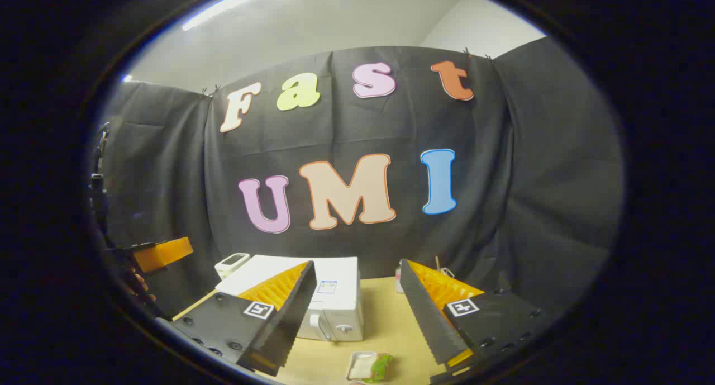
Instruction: Open the microwave oven with the left hand, put the food in, and close the microwave oven.
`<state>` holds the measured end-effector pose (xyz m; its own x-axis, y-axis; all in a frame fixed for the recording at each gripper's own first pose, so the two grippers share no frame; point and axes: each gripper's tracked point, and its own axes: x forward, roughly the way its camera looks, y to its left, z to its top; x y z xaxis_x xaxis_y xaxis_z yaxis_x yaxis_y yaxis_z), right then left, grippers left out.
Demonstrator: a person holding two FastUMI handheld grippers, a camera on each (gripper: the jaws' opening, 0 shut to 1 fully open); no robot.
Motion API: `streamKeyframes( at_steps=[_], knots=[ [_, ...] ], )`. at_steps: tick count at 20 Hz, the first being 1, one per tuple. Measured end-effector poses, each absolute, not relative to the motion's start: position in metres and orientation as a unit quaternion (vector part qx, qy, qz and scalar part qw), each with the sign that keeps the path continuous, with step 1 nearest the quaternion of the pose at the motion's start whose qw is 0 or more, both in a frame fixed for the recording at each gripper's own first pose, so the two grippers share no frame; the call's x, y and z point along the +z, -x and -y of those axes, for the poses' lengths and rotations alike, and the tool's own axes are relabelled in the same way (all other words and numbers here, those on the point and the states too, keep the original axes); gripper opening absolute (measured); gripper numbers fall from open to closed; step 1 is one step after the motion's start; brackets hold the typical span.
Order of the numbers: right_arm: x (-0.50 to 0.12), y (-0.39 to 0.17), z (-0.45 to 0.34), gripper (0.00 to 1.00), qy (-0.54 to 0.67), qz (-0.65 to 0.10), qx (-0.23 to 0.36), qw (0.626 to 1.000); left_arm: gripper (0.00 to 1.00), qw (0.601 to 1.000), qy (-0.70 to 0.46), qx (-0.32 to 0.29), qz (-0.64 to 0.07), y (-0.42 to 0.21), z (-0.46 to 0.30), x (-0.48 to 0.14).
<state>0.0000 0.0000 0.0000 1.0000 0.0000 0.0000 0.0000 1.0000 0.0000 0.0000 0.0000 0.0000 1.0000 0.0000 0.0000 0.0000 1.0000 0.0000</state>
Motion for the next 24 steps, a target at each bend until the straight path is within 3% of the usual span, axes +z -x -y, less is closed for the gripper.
streamKeyframes(
  at_steps=[4,10,12,13,14,20,21,22,24],
  knots=[
    [0.005,0.006,0.022,0.91,0.011,-0.004,-0.014,1.0,0.92,1.0,0.007,-0.007,-0.008,-0.007,0.013,-0.005],
    [0.023,0.022,0.048,0.92,0.009,0.016,-0.037,0.999,0.96,1.0,-0.014,-0.01,-0.007,-0.003,0.018,-0.005],
    [0.027,0.025,0.05,0.92,0.004,0.02,-0.037,0.999,0.92,1.0,-0.019,-0.014,-0.01,0.001,0.022,-0.008],
    [0.027,0.026,0.051,0.96,0.005,0.02,-0.038,0.999,0.96,1.0,-0.022,-0.017,-0.012,0.004,0.023,-0.01],
    [0.025,0.026,0.053,0.92,0.007,0.018,-0.04,0.999,0.96,1.0,-0.022,-0.016,-0.011,0.007,0.023,-0.009],
    [0.012,0.024,0.053,0.92,0.014,0.01,-0.034,0.999,0.99,0.999,-0.034,-0.006,-0.008,0.015,0.018,-0.009],
    [0.008,0.022,0.055,0.96,0.012,0.006,-0.033,0.999,0.99,0.999,-0.038,-0.002,-0.009,0.017,0.016,-0.01],
    [0.003,0.021,0.057,0.92,0.008,0.002,-0.031,0.999,0.96,0.999,-0.042,0.0,-0.011,0.017,0.015,-0.013],
    [-0.005,0.016,0.061,0.96,0.003,-0.008,-0.033,0.999,0.92,0.999,-0.046,0.002,-0.02,0.018,0.013,-0.023]
  ],
)
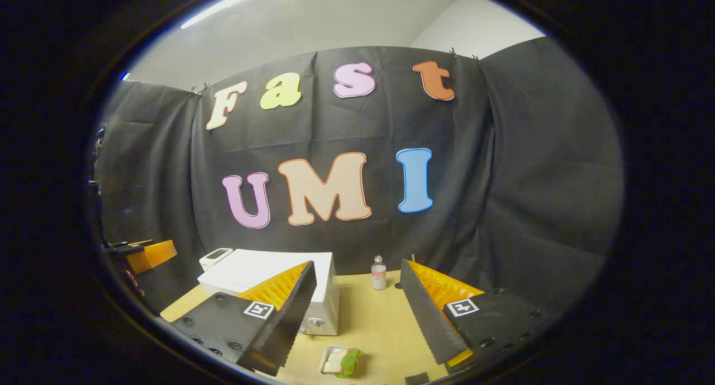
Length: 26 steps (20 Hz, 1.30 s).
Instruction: Open the microwave oven with the left hand, put the food in, and close the microwave oven.
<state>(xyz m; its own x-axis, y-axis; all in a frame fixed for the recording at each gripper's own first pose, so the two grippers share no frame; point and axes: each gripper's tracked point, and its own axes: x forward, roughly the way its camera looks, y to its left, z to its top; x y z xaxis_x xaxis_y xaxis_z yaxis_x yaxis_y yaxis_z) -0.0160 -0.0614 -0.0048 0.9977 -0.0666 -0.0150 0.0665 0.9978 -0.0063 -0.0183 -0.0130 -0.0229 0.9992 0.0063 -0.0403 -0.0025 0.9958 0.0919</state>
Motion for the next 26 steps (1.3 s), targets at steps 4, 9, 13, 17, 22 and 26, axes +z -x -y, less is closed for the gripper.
streamKeyframes(
  at_steps=[4,9,13,17,22,26],
  knots=[
    [-0.021,0.009,0.081,0.92,0.004,-0.026,-0.052,0.998,0.96,0.997,-0.039,-0.003,-0.06,0.013,0.018,-0.06],
    [-0.036,0.005,0.088,0.92,-0.011,-0.046,-0.054,0.997,0.96,0.993,-0.022,-0.026,-0.115,0.006,0.03,-0.12],
    [-0.045,0.004,0.096,0.92,-0.01,-0.054,-0.059,0.997,0.97,0.986,-0.007,-0.041,-0.163,-0.003,0.043,-0.177],
    [-0.052,0.005,0.101,0.96,-0.02,-0.063,-0.065,0.996,0.96,0.975,-0.007,-0.055,-0.213,-0.015,0.054,-0.23],
    [-0.055,0.003,0.112,0.92,-0.035,-0.066,-0.077,0.994,0.95,0.962,0.011,-0.065,-0.266,-0.036,0.067,-0.278],
    [-0.057,0.003,0.126,0.92,-0.035,-0.07,-0.094,0.992,0.96,0.951,-0.003,-0.07,-0.3,-0.055,0.073,-0.31]
  ],
)
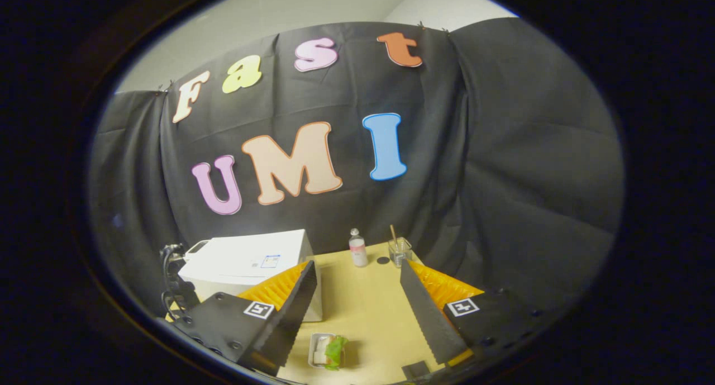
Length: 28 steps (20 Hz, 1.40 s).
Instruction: Open the microwave oven with the left hand, put the food in, and close the microwave oven.
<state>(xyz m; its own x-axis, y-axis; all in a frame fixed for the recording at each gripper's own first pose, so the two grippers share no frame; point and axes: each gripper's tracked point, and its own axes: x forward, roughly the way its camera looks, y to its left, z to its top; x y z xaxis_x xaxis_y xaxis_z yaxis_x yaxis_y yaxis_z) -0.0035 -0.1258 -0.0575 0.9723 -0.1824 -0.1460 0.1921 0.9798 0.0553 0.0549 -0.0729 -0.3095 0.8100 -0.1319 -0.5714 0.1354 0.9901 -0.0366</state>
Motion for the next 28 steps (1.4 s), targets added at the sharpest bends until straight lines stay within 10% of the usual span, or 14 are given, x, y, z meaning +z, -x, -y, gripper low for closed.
streamKeyframes(
  at_steps=[15,28],
  knots=[
    [-0.067,-0.005,0.151,0.92,-0.033,-0.091,-0.119,0.988,0.8,0.935,-0.025,-0.081,-0.343,-0.11,0.097,-0.366],
    [-0.08,-0.021,0.15,0.92,-0.039,-0.109,-0.084,0.99,0.27,0.935,-0.084,-0.05,-0.34,-0.117,0.09,-0.376]
  ],
)
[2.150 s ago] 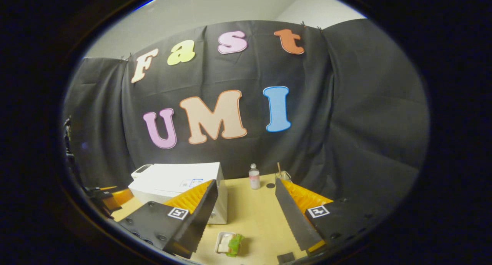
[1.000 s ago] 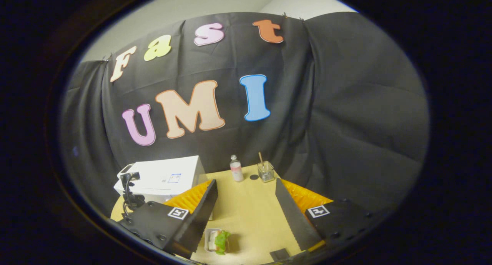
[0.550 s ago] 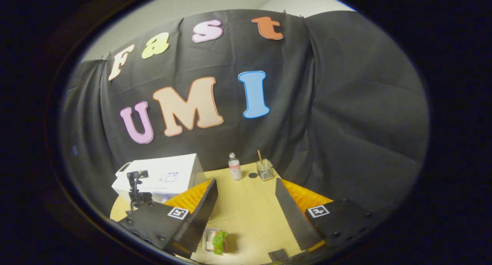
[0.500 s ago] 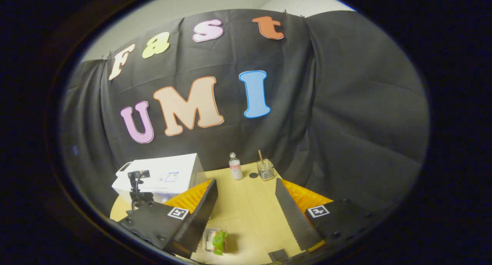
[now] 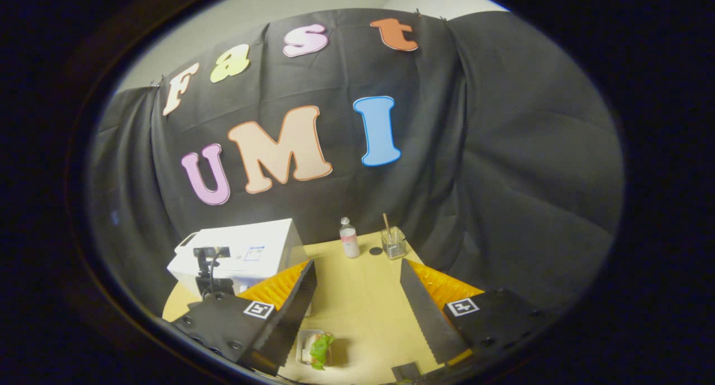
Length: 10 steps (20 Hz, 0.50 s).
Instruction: Open the microwave oven with the left hand, put the food in, and close the microwave oven.
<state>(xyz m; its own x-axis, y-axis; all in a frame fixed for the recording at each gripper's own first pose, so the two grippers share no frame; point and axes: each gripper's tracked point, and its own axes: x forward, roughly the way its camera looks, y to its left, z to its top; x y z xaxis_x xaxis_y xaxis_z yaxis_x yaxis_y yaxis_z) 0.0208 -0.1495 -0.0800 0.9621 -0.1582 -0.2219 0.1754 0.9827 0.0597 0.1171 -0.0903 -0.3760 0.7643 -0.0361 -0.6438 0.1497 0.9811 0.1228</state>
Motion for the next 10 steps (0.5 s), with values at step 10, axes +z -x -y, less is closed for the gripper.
streamKeyframes(
  at_steps=[10],
  knots=[
    [-0.101,-0.006,0.15,0.92,-0.038,-0.128,-0.035,0.99,0.2,0.948,-0.067,-0.026,-0.309,-0.114,0.087,-0.374]
  ],
)
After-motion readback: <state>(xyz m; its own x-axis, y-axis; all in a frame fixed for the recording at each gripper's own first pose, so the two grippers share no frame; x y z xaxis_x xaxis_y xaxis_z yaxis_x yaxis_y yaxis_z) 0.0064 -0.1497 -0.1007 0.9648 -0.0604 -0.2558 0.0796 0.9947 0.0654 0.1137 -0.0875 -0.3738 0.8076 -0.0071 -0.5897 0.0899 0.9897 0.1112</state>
